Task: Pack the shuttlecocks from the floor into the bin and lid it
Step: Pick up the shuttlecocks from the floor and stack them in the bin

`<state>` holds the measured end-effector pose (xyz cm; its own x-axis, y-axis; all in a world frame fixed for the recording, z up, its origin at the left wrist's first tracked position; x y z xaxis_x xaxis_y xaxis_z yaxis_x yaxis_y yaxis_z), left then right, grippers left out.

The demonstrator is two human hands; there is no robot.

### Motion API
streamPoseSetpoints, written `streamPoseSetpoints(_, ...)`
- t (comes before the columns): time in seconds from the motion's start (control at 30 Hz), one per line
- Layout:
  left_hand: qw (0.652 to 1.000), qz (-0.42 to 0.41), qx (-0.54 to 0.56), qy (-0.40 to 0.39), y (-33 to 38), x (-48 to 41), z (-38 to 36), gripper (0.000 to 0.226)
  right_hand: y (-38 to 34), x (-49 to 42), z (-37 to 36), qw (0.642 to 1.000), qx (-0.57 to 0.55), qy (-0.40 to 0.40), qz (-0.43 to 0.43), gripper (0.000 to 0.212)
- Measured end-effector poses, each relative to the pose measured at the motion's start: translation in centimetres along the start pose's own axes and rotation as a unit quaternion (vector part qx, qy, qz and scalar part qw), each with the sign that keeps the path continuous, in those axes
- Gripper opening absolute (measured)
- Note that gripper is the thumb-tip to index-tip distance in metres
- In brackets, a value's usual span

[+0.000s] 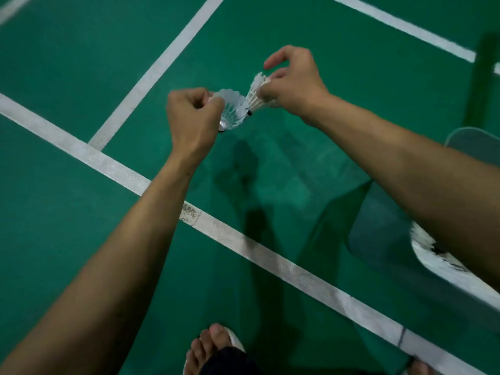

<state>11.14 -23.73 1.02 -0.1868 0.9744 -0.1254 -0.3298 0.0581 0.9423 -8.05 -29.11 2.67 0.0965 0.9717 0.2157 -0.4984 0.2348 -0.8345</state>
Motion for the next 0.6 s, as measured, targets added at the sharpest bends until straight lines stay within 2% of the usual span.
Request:
streamPoseSetpoints(0.07, 0.996, -0.026, 0.058, -0.057, 4.3, 1.2, -2.5, 0.029, -0.5, 2.8, 4.3, 1.000, -0.010, 0.022, -0.010, 0.040)
streamPoseSetpoints(0.17, 0.991, -0.026, 0.088, -0.100, 10.2, 4.0, -6.5, 0.030, -0.3, 8.3, 12.0, 0.995, -0.037, 0.093, -0.006, 0.019)
streamPoseSetpoints(0.23, 0.992, -0.010, 0.061, -0.114, 12.9, 5.9, -9.1, 0.028, 0.8, 12.8, 17.5, 0.984, -0.071, 0.162, -0.006, 0.016)
streamPoseSetpoints(0.33, 0.982, 0.014, -0.051, -0.182, 16.7, 9.0, -13.5, 0.058, 2.4, 19.8, 24.3, 0.966, -0.149, 0.212, 0.019, 0.023)
streamPoseSetpoints(0.4, 0.969, -0.002, -0.092, -0.227, 19.6, 11.7, -16.9, 0.066, 3.4, 23.4, 27.3, 0.959, -0.174, 0.221, 0.032, 0.029)
streamPoseSetpoints(0.47, 0.957, -0.025, -0.081, -0.279, 22.8, 14.8, -20.9, 0.076, 5.0, 25.9, 29.3, 0.958, -0.156, 0.238, 0.027, 0.034)
streamPoseSetpoints(0.53, 0.935, -0.041, -0.071, -0.345, 24.9, 17.8, -25.2, 0.099, 7.3, 27.6, 31.0, 0.958, -0.126, 0.258, -0.001, 0.034)
streamPoseSetpoints(0.6, 0.903, -0.024, -0.035, -0.427, 25.6, 20.6, -28.9, 0.103, 10.3, 29.5, 32.7, 0.953, -0.118, 0.274, -0.047, 0.029)
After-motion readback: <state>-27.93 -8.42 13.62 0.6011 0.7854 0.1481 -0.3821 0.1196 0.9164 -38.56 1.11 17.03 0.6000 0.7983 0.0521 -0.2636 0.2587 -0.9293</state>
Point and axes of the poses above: each hand's wrist, its own x-axis away from the middle knuckle, its own z-axis out of the back of the hand, y = z × x, the point moved 4 cm from there along -x, towards the middle knuckle, and after that the axes turned 3 degrees about -z, right-handed, at the moved point
